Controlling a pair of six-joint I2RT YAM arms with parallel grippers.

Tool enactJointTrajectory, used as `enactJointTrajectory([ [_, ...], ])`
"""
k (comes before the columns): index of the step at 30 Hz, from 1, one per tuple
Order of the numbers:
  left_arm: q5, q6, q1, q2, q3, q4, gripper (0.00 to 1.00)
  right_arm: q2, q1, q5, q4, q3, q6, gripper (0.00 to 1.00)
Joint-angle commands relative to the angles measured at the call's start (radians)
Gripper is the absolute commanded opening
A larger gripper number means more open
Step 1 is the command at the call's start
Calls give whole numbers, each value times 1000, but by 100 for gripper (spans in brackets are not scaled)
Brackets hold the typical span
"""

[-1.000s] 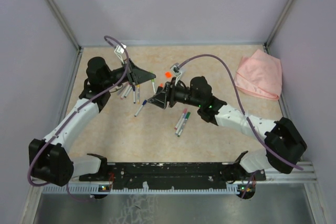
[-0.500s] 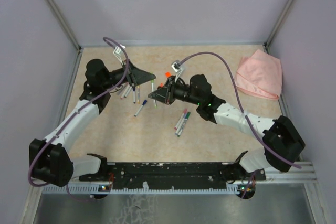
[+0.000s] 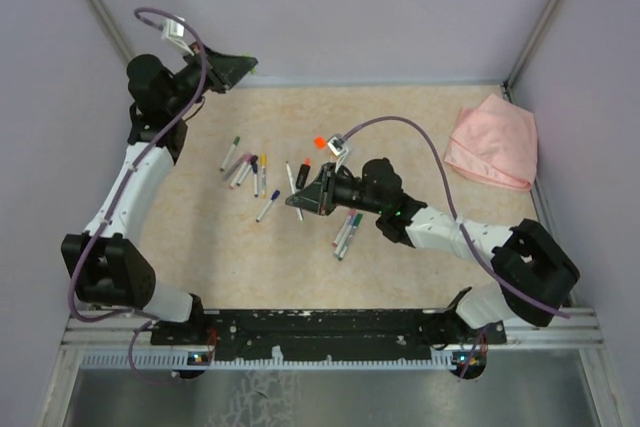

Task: Open the pen caps
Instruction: Open the pen cap from the pen, then place the pen at the center of the board.

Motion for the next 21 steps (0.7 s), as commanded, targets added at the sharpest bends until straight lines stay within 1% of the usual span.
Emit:
enactJointTrajectory([
  [1, -72, 52, 10, 2, 76, -2, 0, -43, -4, 6, 19, -4, -12, 0],
  [6, -1, 13, 7, -38, -42, 14, 0, -97, -43, 117, -72, -43, -48, 0],
  [10, 25, 4, -5, -91, -158, 5, 0, -139, -57, 268, -210, -51, -93, 0],
  [12, 30, 9, -17, -110, -217, -11, 0, -147, -59, 374, -265, -50, -98, 0],
  [17, 33, -13, -44, -156, -341, -6, 0, -111, -65, 599, -436, -14, -55, 0],
  [21, 33, -22, -52, -167, -391, 2, 0, -32, -85, 736, -556, 38, 11, 0],
])
